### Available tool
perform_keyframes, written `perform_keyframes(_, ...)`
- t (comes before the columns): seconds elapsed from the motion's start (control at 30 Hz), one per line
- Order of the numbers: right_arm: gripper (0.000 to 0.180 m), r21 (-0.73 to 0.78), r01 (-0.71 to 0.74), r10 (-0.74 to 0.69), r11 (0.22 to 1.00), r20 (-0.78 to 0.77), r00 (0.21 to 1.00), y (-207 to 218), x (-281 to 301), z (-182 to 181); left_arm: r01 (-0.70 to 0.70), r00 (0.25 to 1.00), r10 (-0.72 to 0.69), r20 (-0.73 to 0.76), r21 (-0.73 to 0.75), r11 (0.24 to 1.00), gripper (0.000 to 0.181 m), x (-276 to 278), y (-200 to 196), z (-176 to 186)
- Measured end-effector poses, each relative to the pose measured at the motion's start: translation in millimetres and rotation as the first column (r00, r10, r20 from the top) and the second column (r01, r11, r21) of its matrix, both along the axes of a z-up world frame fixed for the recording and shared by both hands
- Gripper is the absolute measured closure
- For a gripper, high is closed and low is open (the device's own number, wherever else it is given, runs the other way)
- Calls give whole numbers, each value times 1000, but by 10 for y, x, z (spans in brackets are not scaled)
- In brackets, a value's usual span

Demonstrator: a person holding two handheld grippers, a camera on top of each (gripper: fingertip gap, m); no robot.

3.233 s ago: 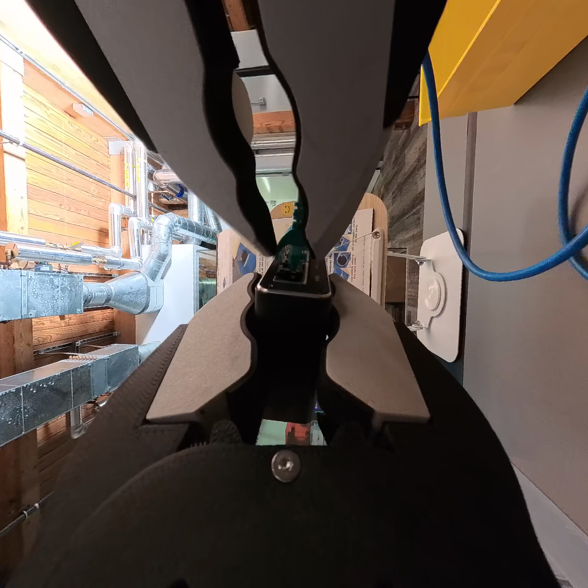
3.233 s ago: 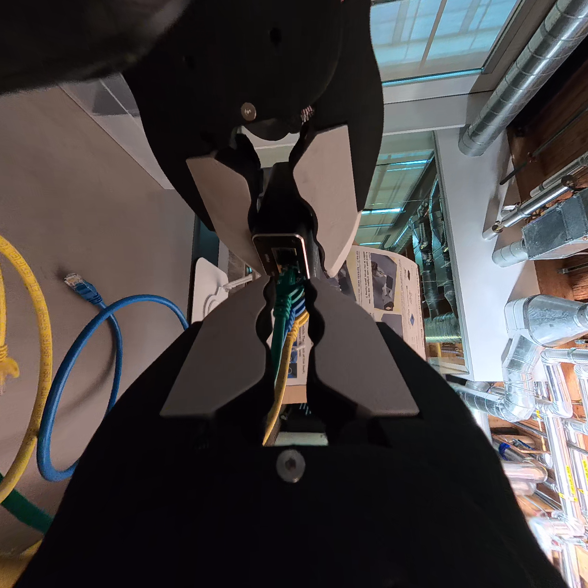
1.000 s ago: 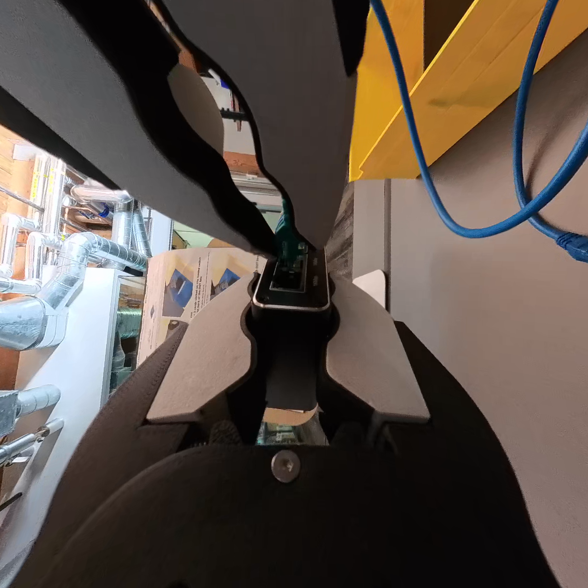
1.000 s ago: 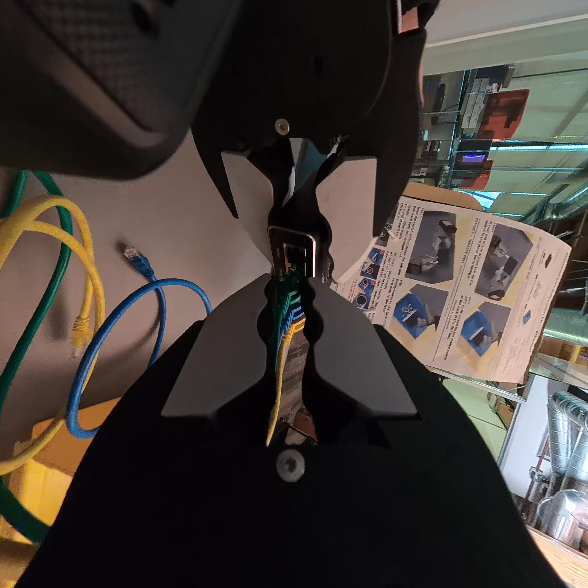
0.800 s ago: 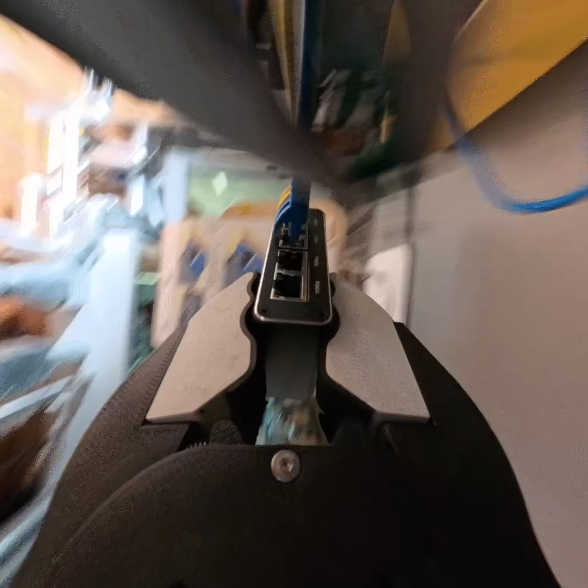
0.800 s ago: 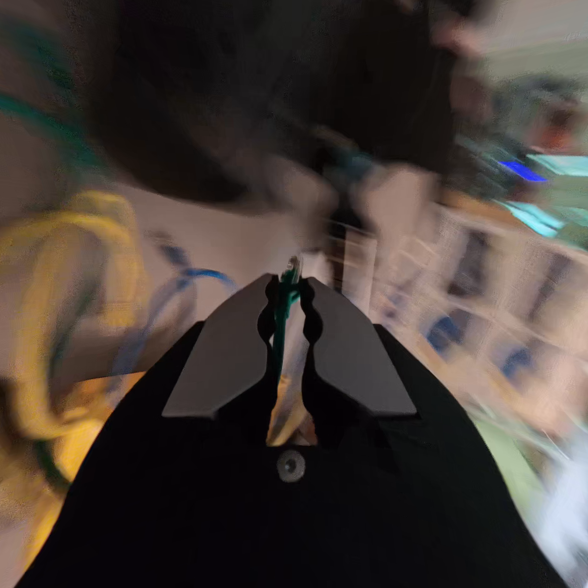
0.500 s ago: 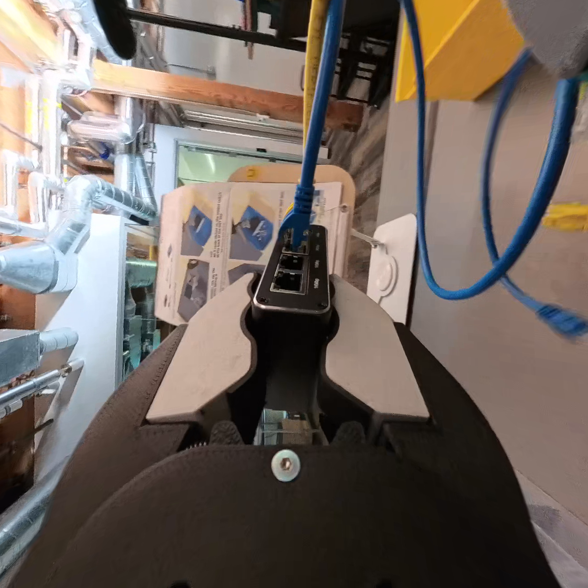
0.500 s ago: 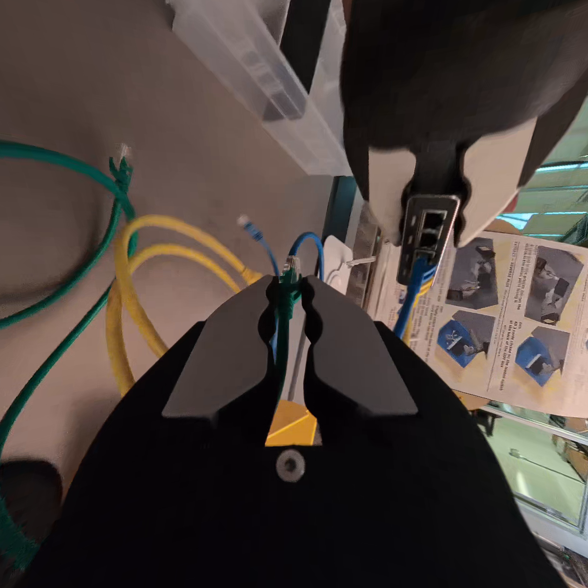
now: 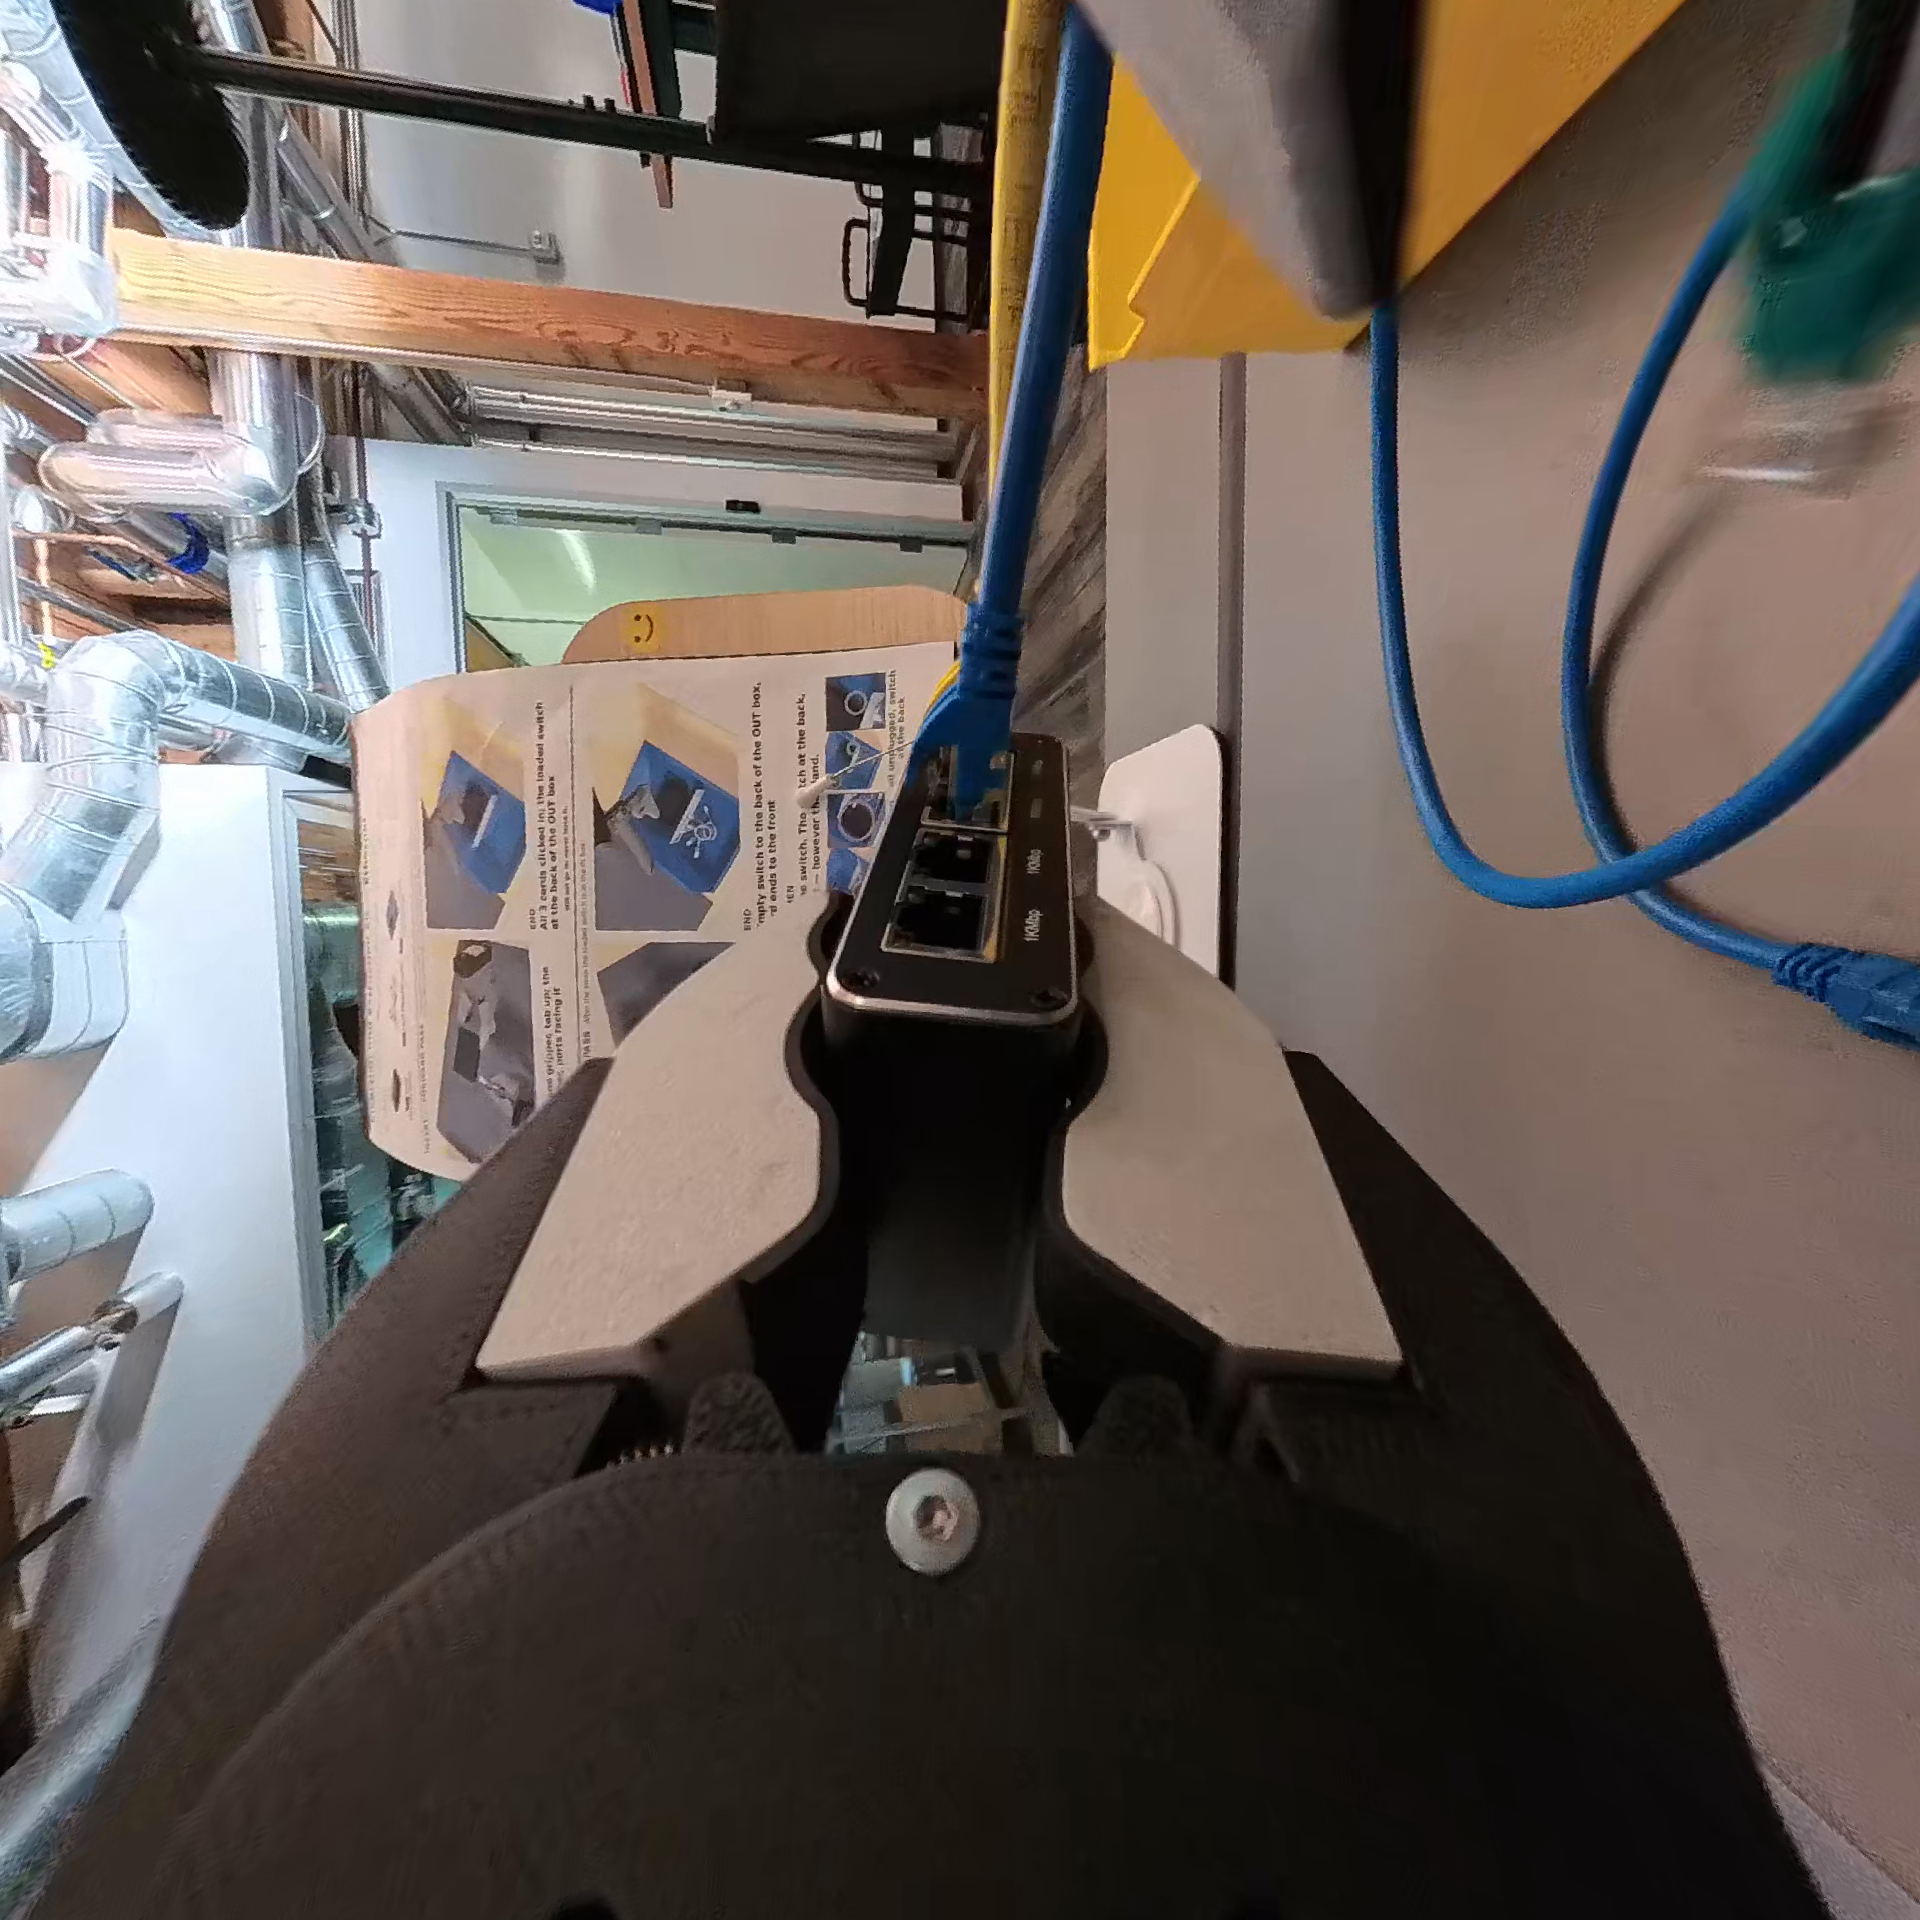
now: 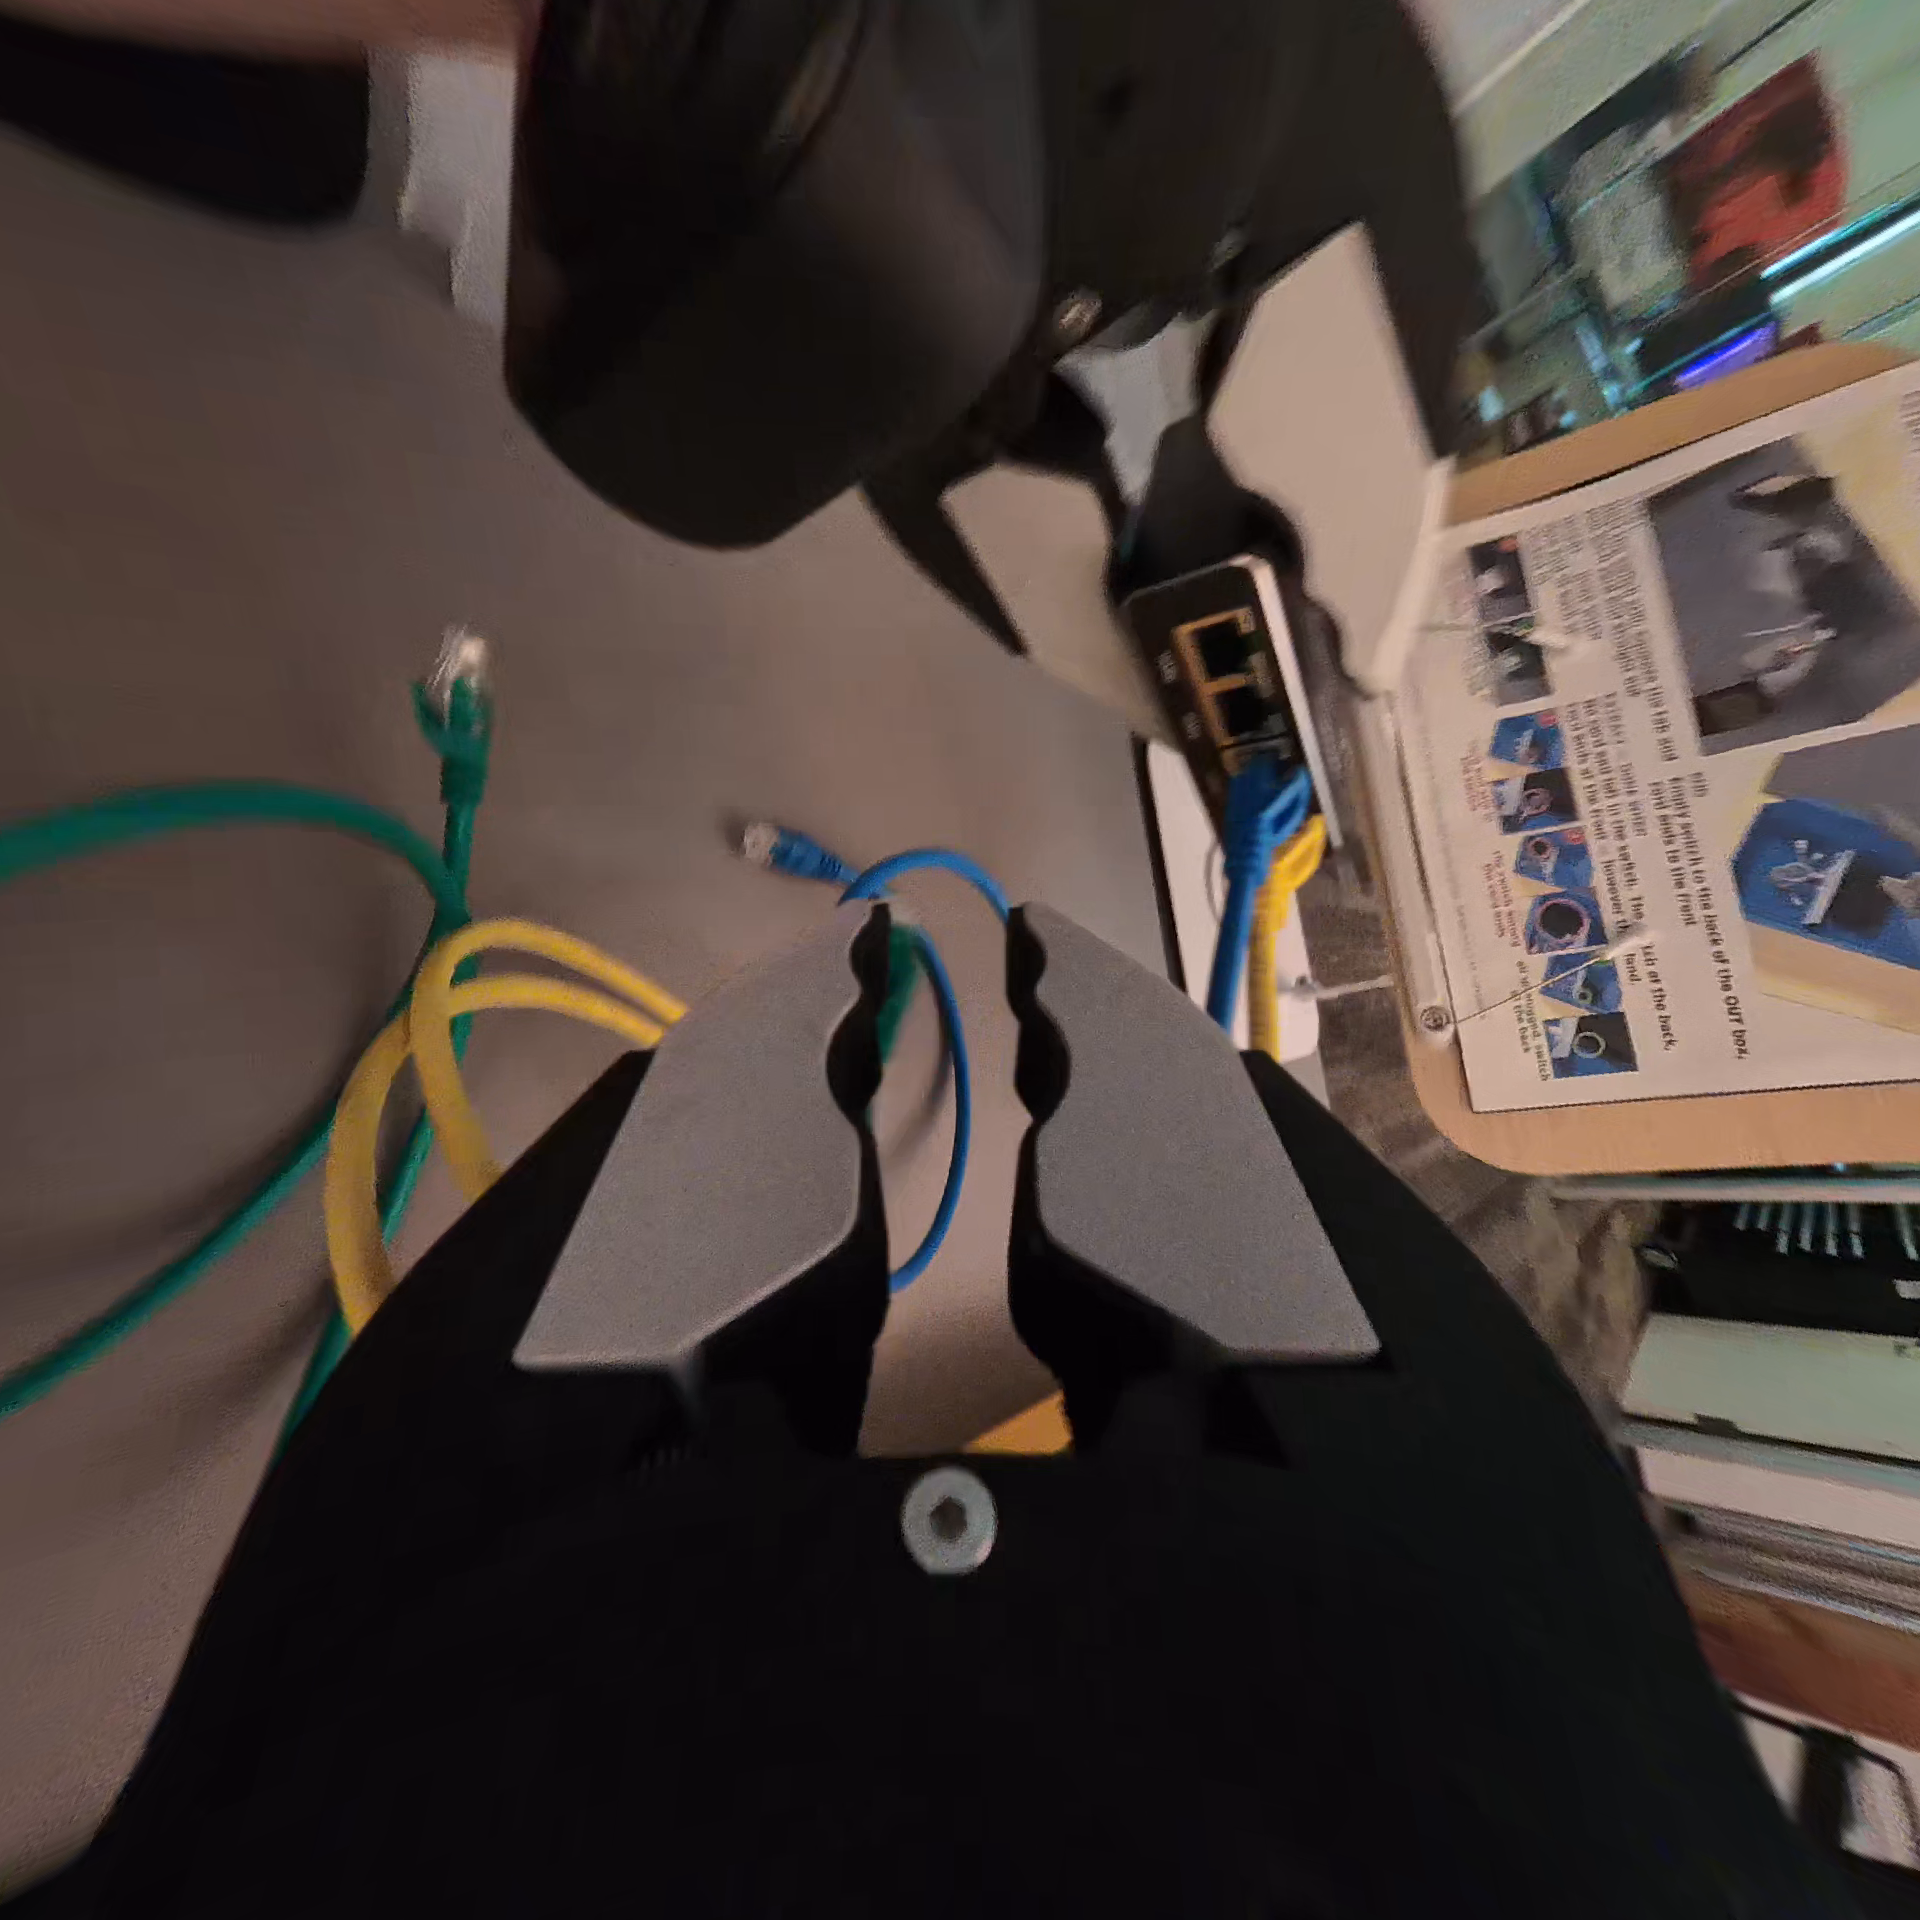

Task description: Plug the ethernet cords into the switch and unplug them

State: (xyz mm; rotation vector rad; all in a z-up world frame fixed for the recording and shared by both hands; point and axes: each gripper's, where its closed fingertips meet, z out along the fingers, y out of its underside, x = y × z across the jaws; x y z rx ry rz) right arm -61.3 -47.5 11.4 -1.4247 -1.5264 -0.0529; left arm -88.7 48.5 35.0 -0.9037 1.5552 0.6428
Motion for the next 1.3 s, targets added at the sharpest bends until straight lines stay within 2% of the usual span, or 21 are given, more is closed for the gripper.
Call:
perform_keyframes(0.13, 151, -9, 2, -4, 1000, -119, 993, -76, 37, 198, 30, 999, -29, 39, -22, 999, 143, 4, -26, 41)
perform_keyframes(0.23, 151, 65, -16, 33, 998, -269, 963, -166, 51, 498, 33, 998, -32, 49, -25, 999, 143, -4, -44, 72)
perform_keyframes(0.33, 151, 159, -7, 84, 987, -481, 873, -268, 138, 904, 37, 998, -36, 51, -9, 999, 143, 1, -58, 93)
perform_keyframes(0.5, 154, 194, 76, 75, 978, -666, 742, -386, 547, 1225, 50, 997, -50, 58, -2, 999, 143, 3, -76, 115)
perform_keyframes(0.57, 154, 109, 75, 20, 991, -684, 729, -409, 717, 1078, 40, 997, -39, 63, -10, 999, 143, -24, -57, 125)
perform_keyframes(0.7, 144, -198, -78, -74, 977, -660, 747, -750, 643, 437, 28, 997, -27, 66, -20, 999, 143, -64, -30, 133)
perform_keyframes(0.8, 140, -192, -38, -80, 981, -569, 819, -954, 490, 10, 27, 997, -25, 66, -25, 999, 143, -65, -24, 127)
perform_keyframes(0.87, 139, -261, -31, -126, 965, -564, 816, -1016, 394, -187, 24, 998, -22, 61, -26, 999, 143, -66, -14, 113)
perform_keyframes(0.97, 152, -315, -9, -171, 949, -539, 825, -1018, 320, -383, 17, 998, -15, 56, -34, 999, 143, -79, 4, 91)
perform_keyframes(1.0, 173, -323, -31, -151, 946, -523, 839, -1062, 292, -414, 14, 998, -13, 55, -32, 999, 143, -87, 11, 90)
perform_keyframes(1.13, 174, -356, 9, -191, 934, -480, 856, -1088, 329, -358, 2, 998, 0, 67, -37, 999, 143, -148, 40, 126)
perform_keyframes(1.2, 174, -319, 85, -235, 944, -468, 852, -1068, 448, -256, -4, 996, 7, 88, -36, 999, 143, -201, 59, 174)
perform_keyframes(1.3, 174, -269, 136, -273, 954, -578, 769, -1093, 640, 88, 44, 996, -40, 85, -40, 998, 143, -213, 2, 197)
